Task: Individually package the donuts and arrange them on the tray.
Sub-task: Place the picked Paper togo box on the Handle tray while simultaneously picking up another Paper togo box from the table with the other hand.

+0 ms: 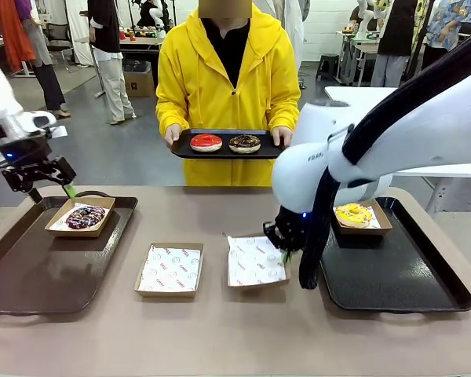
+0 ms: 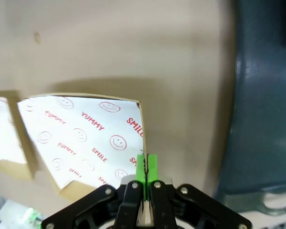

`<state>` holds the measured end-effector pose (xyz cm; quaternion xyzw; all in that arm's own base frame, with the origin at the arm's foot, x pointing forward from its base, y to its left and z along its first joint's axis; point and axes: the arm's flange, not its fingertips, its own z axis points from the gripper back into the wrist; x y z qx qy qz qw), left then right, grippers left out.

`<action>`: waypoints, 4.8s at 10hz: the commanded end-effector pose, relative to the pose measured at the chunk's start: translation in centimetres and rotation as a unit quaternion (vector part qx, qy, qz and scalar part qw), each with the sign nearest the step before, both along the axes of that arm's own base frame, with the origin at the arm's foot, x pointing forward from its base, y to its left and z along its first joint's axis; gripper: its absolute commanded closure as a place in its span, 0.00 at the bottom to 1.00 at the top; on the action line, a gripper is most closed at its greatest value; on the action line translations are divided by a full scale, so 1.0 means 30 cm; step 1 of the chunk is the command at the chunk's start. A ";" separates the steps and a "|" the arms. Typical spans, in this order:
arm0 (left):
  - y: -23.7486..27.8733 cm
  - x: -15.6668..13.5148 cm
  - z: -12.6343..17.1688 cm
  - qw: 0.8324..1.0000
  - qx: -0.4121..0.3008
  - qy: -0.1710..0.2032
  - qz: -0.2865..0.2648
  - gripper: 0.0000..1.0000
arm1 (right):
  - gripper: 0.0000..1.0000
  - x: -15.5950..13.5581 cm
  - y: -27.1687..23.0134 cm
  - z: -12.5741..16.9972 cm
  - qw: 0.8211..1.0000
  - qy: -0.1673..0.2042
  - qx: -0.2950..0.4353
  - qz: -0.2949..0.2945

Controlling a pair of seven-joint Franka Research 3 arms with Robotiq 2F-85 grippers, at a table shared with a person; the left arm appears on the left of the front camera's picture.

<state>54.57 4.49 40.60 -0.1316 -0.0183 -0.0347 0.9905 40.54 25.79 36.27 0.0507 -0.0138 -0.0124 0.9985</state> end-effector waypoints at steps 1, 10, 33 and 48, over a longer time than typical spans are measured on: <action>0.120 -0.121 0.049 0.995 -0.099 0.019 0.000 0.00 | 1.00 0.038 -0.014 0.151 0.999 -0.008 0.006 -0.035; 0.599 -0.450 0.045 0.899 -0.434 0.022 0.051 0.00 | 1.00 0.326 0.137 0.514 0.999 0.016 -0.011 -0.050; 0.682 -0.543 -0.013 0.878 -0.465 0.022 0.111 0.00 | 1.00 0.461 0.145 0.480 0.999 0.014 0.013 -0.037; 0.463 -0.510 0.258 0.926 -0.375 0.028 0.043 0.00 | 0.99 0.271 -0.197 0.652 1.000 0.001 0.014 0.001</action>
